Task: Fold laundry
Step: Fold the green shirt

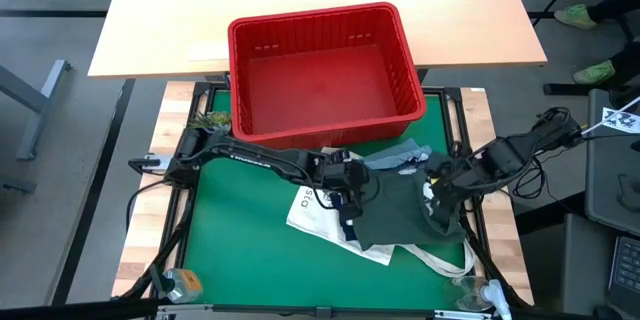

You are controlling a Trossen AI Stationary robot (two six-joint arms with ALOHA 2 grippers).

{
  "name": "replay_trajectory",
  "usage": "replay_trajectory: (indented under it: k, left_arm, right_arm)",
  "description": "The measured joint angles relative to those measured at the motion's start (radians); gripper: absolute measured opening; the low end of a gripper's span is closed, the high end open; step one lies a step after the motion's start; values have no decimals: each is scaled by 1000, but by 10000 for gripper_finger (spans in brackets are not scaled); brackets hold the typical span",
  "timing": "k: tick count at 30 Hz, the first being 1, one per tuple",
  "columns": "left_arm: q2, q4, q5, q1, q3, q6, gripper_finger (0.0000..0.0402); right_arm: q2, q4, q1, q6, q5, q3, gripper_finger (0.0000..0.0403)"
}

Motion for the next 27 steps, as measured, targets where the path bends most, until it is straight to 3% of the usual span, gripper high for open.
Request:
replay_trajectory:
  k: [4,14,27]
  left_arm:
    - [-7,8,-14,0,0,0,194]
    - [-7,8,-20,1,0,0,194]
    - [-7,8,-20,-23,0,5,194]
  right_arm:
    - [1,52,-1,68,81,18,188]
    - [28,65,0,291,-16,17,188]
    - [123,66,0,411,-12,17,188]
